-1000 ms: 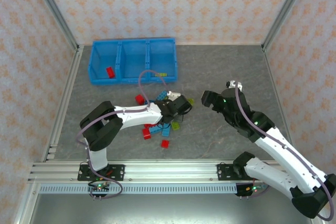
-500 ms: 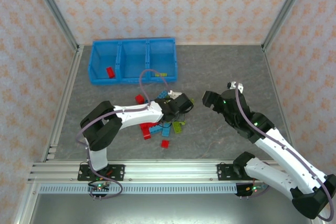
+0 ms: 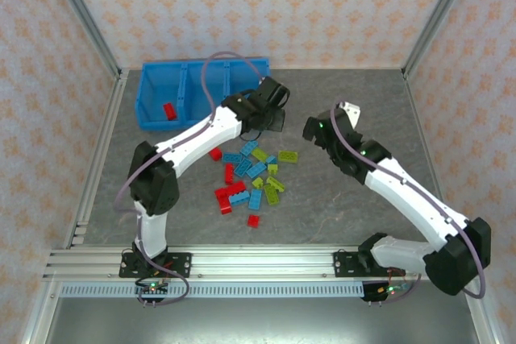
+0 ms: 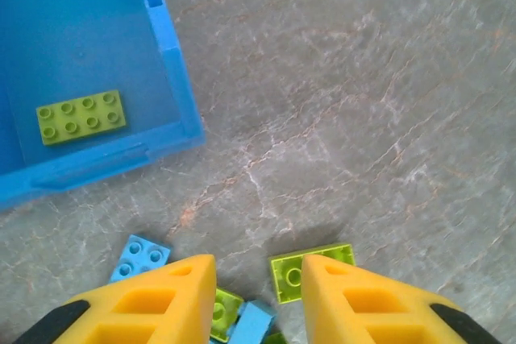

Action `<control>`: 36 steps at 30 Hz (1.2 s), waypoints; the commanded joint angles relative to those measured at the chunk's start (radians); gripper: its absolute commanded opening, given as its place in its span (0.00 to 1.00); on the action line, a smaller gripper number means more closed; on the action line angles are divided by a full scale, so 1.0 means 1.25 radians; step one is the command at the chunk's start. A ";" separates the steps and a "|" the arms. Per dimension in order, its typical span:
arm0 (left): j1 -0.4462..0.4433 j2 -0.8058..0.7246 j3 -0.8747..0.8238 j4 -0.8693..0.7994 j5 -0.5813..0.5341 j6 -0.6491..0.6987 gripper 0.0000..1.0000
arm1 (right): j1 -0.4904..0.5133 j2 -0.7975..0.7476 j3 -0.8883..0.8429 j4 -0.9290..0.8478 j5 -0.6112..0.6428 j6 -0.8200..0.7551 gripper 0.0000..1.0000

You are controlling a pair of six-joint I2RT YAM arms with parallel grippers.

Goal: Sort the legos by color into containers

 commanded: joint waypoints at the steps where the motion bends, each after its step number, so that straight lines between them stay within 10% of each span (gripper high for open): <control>1: -0.003 0.054 0.058 -0.206 0.069 0.125 0.34 | -0.027 -0.003 0.044 -0.172 -0.020 0.173 0.99; 5: 0.051 0.065 0.039 -0.181 0.165 0.108 0.37 | -0.061 -0.040 -0.001 -0.211 -0.065 0.282 0.99; 14: 0.056 0.120 0.027 -0.192 0.194 0.140 0.65 | -0.191 0.095 0.116 -0.206 -0.172 0.086 1.00; 21: 0.056 0.196 0.075 -0.208 0.212 0.200 0.66 | -0.223 0.191 0.191 -0.194 -0.205 0.012 0.99; 27: 0.073 0.201 0.111 -0.241 0.003 -0.003 0.67 | -0.225 0.242 0.248 -0.218 -0.228 0.005 0.99; 36: 0.115 0.207 0.088 -0.319 0.100 -0.175 0.59 | -0.228 0.312 0.318 -0.278 -0.246 -0.013 0.99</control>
